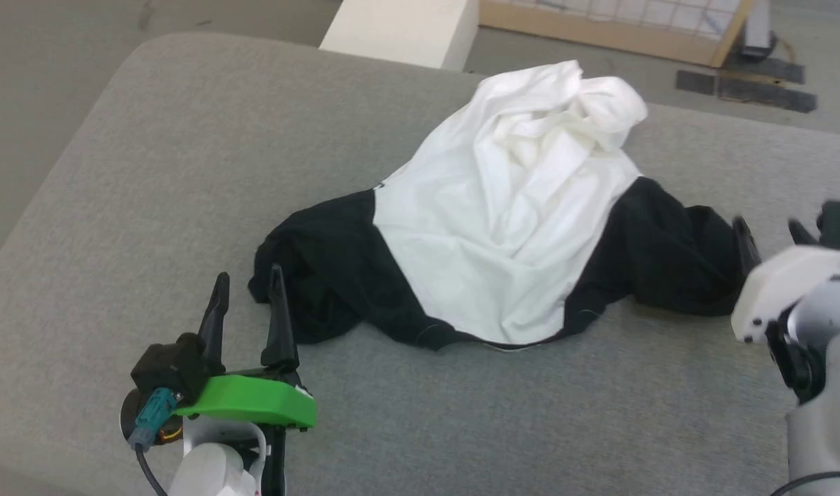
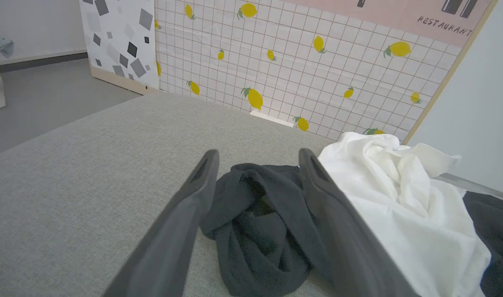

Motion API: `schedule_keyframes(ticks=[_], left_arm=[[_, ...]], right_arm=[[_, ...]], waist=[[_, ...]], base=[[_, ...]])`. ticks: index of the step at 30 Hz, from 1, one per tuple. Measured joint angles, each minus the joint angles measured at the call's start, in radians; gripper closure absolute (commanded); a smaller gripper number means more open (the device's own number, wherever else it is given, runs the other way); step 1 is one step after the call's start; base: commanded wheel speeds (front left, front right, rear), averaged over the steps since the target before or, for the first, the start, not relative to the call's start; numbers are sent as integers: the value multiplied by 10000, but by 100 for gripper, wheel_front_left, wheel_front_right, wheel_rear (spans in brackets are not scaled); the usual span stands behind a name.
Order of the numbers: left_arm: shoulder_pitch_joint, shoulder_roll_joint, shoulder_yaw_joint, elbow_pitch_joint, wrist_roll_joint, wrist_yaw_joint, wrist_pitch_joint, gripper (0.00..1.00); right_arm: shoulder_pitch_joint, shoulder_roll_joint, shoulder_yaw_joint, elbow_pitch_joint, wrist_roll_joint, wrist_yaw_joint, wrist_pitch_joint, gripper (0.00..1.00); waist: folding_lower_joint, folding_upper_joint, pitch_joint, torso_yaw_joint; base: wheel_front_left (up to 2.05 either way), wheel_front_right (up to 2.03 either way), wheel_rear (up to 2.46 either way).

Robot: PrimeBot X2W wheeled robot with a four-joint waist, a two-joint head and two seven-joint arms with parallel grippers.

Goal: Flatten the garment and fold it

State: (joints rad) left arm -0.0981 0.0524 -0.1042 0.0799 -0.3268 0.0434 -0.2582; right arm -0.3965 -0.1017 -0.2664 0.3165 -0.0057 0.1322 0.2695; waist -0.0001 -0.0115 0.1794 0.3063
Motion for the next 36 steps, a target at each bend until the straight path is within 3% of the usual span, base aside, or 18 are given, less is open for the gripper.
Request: schedule_keyframes(ticks=[9,17,18,20,26,31,36], left_arm=[[-56,0,-150,-4,-21,-84,0,0],[-115,0,-71,12,-88,-84,0,0],[-129,0,-67,17,-88,-82,0,0],[-150,0,-52,48,-88,-82,2,0],[-153,0,-17,138,-86,-81,0,0],[-105,0,71,234,-54,-88,0,0],[-51,0,121,267,19,-196,0,0]], right_arm=[[204,462,-980,111,186,-2,2188,0],[-136,477,-531,591,276,0,4209,0],[-142,443,-458,531,236,0,4512,29],[-144,343,-341,374,222,0,4909,100],[313,-251,-708,-393,-173,-2,4412,100],[831,-1058,-2111,-911,-792,0,3476,100],[1054,-1365,-3657,-1026,-1747,0,2510,100]], waist=[[0,0,80,-246],[0,0,519,-56],[0,0,544,-50],[0,0,547,-69],[0,0,297,-207],[0,0,-86,-381],[0,0,-338,-680]], base=[[0,0,0],[0,0,0],[0,0,0],[0,0,0],[0,0,0],[0,0,0],[0,0,0]])
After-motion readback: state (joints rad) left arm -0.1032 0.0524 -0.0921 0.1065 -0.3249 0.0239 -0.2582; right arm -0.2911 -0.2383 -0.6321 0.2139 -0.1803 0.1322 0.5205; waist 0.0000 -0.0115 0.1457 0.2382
